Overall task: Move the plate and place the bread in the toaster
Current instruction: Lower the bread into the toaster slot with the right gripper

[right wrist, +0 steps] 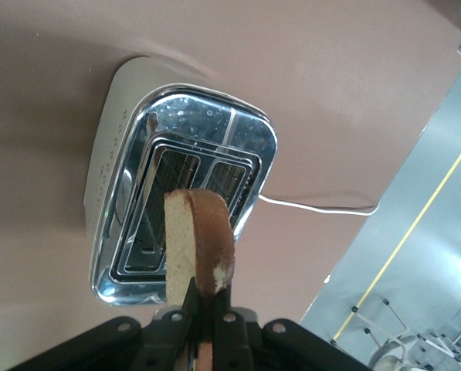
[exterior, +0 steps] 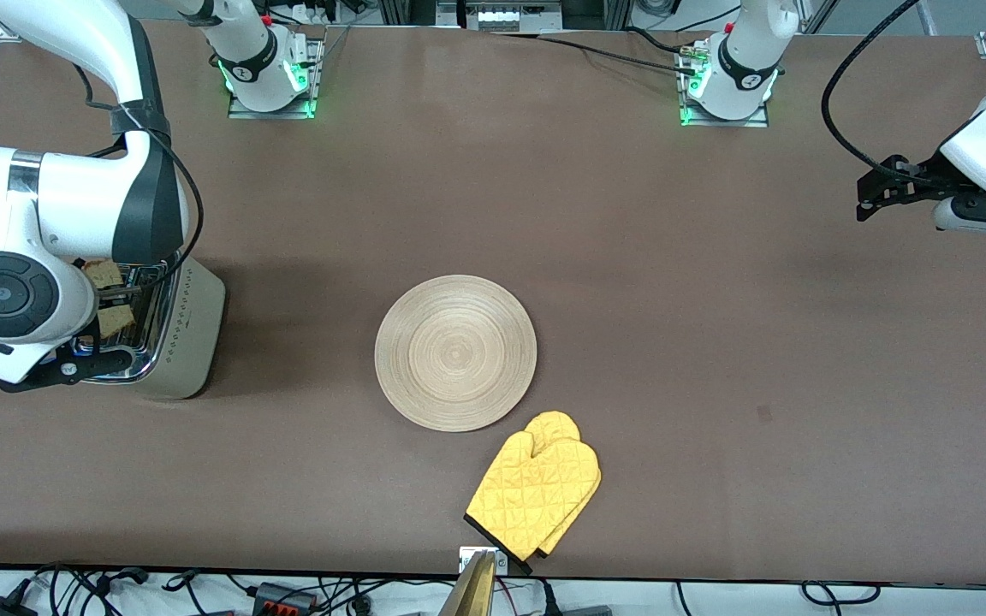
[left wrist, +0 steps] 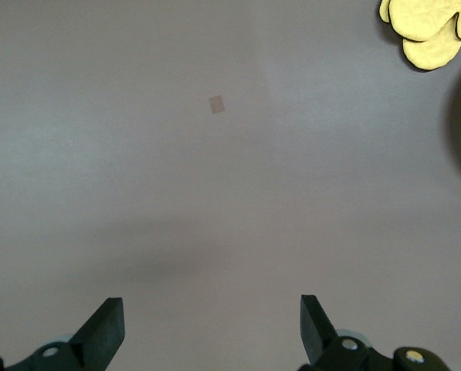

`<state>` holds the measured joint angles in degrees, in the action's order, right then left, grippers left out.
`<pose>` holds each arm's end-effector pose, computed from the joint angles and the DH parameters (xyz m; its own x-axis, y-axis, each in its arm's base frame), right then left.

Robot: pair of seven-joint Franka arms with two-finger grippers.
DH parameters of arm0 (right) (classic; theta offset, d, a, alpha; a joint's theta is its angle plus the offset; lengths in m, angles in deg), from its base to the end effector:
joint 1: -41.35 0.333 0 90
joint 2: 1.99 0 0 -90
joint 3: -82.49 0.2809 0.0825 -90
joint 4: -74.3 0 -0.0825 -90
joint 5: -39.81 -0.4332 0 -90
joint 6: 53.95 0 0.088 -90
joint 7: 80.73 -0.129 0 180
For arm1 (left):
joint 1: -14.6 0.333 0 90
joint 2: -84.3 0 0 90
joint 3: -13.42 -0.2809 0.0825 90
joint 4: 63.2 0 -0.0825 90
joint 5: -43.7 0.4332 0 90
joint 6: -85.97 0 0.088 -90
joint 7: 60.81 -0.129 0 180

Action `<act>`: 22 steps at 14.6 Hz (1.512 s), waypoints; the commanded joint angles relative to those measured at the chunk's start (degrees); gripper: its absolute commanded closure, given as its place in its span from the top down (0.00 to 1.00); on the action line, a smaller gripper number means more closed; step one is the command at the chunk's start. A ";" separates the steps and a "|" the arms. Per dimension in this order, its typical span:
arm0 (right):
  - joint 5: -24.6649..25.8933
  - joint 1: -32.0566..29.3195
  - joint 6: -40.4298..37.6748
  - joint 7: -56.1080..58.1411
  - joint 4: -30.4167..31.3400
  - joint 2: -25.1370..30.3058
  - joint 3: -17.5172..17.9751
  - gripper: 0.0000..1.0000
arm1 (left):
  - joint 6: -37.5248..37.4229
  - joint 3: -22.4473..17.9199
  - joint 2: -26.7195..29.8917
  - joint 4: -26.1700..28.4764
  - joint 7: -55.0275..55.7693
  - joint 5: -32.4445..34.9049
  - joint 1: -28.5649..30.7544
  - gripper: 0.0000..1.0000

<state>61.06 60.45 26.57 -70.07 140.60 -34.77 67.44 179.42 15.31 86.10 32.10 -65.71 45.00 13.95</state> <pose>0.7052 0.0380 0.4144 0.9158 0.1654 -0.3660 0.3229 -0.8452 0.4259 0.5985 -0.0240 0.5432 0.9914 -0.1308 -0.0029 -0.1308 -0.9911 -0.0235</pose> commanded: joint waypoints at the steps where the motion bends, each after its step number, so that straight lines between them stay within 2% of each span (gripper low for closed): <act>1: -2.00 -0.91 0.76 -1.52 -1.97 -2.02 -0.06 0.00 | -1.43 0.04 -0.75 -1.87 -0.02 -0.07 0.12 1.00; 6: -2.27 -1.70 5.16 -3.28 -0.91 -3.34 -0.06 0.00 | -1.43 0.04 -0.75 -1.87 -0.02 -0.07 0.21 1.00; 10: -4.73 -2.23 8.59 -5.03 2.08 -3.34 -0.06 0.00 | -1.43 0.04 -0.75 -1.87 -0.02 -0.07 0.21 1.00; 11: -4.73 -2.14 8.51 -5.39 2.25 -3.26 -0.06 0.04 | -1.43 0.04 -0.75 -1.87 -0.02 -0.07 0.21 1.00; 12: -4.73 -1.97 8.25 -5.91 2.25 -3.34 -0.06 0.41 | -1.43 0.04 -0.75 -1.87 -0.02 -0.07 0.21 1.00; 13: -5.16 -2.23 8.07 -6.35 2.25 -3.26 0.03 0.99 | -1.43 0.04 -0.75 -1.87 -0.02 -0.07 0.12 1.00; 17: -7.37 -1.62 6.50 -5.92 2.17 -0.98 0.11 1.00 | -1.43 0.13 -0.75 -1.87 -0.02 -0.07 0.20 1.00; 22: -14.82 -2.40 2.19 -5.39 1.81 4.03 -0.59 1.00 | -1.43 0.13 -0.75 -1.87 -0.02 -0.07 0.12 1.00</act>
<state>49.01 58.59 30.39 -75.40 141.35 -34.16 67.10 179.38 15.30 86.10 32.10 -65.71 45.00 13.97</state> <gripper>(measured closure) 0.004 0.000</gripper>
